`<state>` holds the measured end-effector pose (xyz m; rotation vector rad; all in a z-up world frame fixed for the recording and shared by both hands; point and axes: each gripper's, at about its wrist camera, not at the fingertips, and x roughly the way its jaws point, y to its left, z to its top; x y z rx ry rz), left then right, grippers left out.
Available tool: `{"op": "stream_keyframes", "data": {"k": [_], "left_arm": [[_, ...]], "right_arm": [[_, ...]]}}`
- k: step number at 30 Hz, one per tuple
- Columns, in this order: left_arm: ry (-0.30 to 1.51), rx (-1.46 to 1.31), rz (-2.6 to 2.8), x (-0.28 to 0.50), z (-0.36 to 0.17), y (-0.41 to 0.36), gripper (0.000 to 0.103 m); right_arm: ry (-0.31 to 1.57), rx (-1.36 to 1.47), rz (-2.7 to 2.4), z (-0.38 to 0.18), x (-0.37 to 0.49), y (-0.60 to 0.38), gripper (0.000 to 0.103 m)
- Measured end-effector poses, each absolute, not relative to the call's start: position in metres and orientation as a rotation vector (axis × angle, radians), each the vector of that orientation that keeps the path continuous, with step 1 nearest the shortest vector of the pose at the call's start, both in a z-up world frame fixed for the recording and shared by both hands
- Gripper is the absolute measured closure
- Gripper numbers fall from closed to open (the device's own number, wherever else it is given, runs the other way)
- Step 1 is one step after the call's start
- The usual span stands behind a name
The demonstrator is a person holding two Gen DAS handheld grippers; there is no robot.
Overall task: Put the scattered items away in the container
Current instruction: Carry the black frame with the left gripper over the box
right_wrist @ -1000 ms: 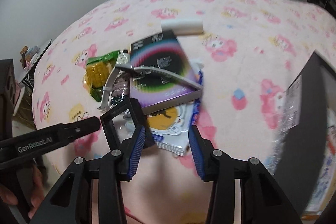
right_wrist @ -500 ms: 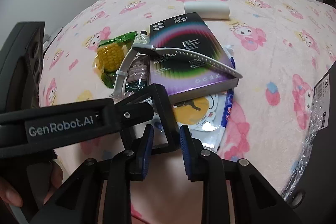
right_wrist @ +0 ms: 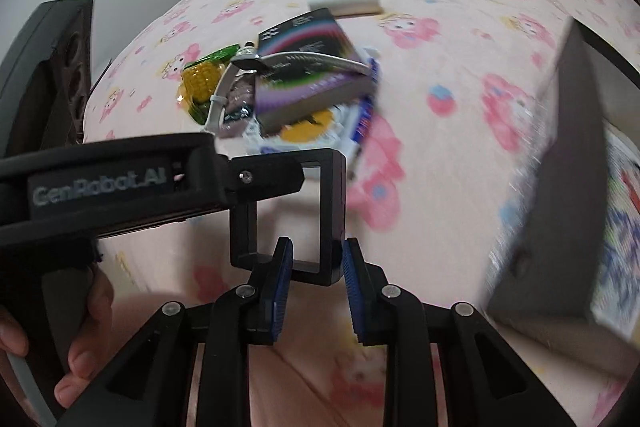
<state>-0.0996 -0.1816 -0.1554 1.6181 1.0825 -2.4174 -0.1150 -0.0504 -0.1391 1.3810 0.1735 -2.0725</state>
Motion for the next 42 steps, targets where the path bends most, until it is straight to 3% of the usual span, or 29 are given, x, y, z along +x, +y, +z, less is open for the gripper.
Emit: {"op": "stream_keyframes", "data": {"k": [12, 19, 25, 34, 38, 40, 42], "left_arm": [[0.858, 1.826, -2.497, -0.069, -0.170, -0.078, 0.053], [0.753, 1.942, -2.608, -0.071, -0.191, -0.023, 0.053], [0.735, 1.923, -2.679, -0.067, -0.192, -0.016, 0.054], [0.697, 1.943, -2.635, -0.063, -0.200, -0.020, 0.056], [0.692, 1.954, -2.643, -0.064, -0.201, -0.020, 0.061], [0.685, 1.967, -2.641, -0.064, -0.202, -0.020, 0.071], [0.658, 1.966, -2.642, -0.063, -0.201, -0.021, 0.073]], "right_arm": [[0.119, 1.478, -2.084, -0.158, -0.071, 0.043, 0.081], [-0.019, 1.562, -2.147, -0.179, -0.069, 0.104, 0.081], [-0.136, 1.585, -2.186, -0.190, -0.076, 0.137, 0.081], [-0.087, 1.582, -2.233, -0.197, -0.080, 0.134, 0.081], [-0.106, 1.574, -2.205, -0.203, -0.080, 0.130, 0.081], [-0.109, 1.569, -2.185, -0.203, -0.080, 0.128, 0.081], [-0.102, 1.570, -2.183, -0.203, -0.079, 0.127, 0.080]]}}
